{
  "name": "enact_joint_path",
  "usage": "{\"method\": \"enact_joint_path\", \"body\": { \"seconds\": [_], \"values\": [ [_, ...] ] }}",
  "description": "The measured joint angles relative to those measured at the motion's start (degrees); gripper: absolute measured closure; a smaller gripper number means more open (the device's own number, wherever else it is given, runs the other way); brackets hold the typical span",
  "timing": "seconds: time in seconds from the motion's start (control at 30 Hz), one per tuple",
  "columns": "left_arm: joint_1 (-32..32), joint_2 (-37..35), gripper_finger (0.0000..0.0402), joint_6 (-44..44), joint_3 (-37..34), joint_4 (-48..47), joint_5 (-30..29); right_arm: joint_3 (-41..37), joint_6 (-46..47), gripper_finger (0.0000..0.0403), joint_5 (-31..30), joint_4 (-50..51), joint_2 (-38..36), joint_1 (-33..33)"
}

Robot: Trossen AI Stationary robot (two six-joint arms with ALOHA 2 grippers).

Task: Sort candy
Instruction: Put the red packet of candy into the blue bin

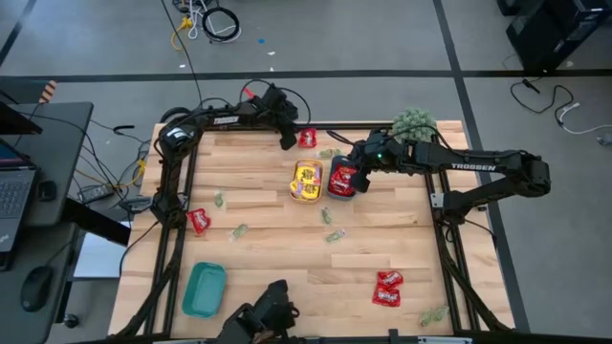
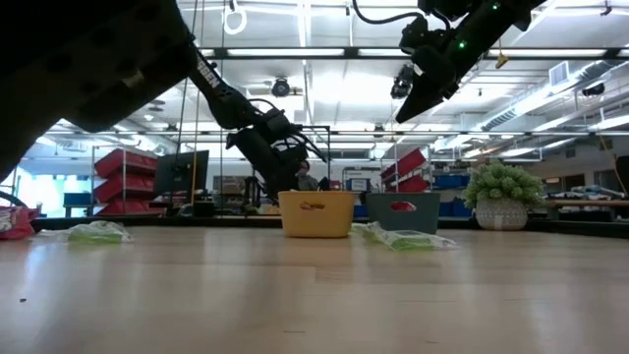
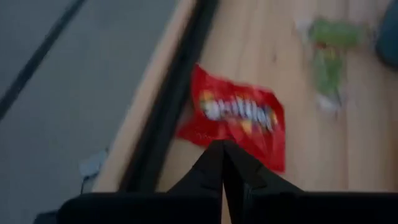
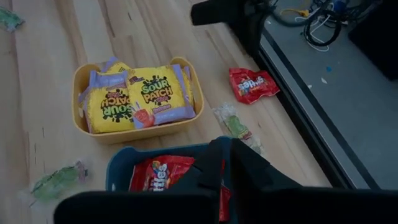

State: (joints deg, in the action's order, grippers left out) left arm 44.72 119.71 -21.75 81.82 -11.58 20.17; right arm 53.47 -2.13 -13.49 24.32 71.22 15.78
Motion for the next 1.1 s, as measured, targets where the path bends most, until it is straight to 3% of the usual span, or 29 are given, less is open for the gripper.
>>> {"method": "enact_joint_path", "body": {
  "seconds": [0.2, 0.47, 0.6, 0.93, 1.1],
  "values": [
    [-2.31, 0.44, 0.0344, -7.74, 0.15, -1.66, -4.16, 0.00, -0.01, 0.0373, 0.02, -0.11, 0.00, 0.92],
    [-2.35, 1.25, 0.0255, -4.54, 0.24, -0.49, -4.84, 0.00, -0.01, 0.0346, 0.02, -0.20, 0.00, 1.03],
    [-2.27, 2.52, 0.0229, -3.15, 0.24, 0.07, -1.50, 0.00, -0.01, 0.0339, 0.02, -0.25, 0.00, 1.05],
    [-2.59, 4.15, 0.0224, -3.05, 0.20, 4.45, -6.75, 0.00, -0.02, 0.0339, 0.05, -0.28, 0.00, 1.71],
    [-2.75, 5.27, 0.0267, -3.16, 1.97, 2.50, -7.57, 0.00, -0.26, 0.0347, 0.06, -0.28, 0.00, 1.78]
  ]
}}
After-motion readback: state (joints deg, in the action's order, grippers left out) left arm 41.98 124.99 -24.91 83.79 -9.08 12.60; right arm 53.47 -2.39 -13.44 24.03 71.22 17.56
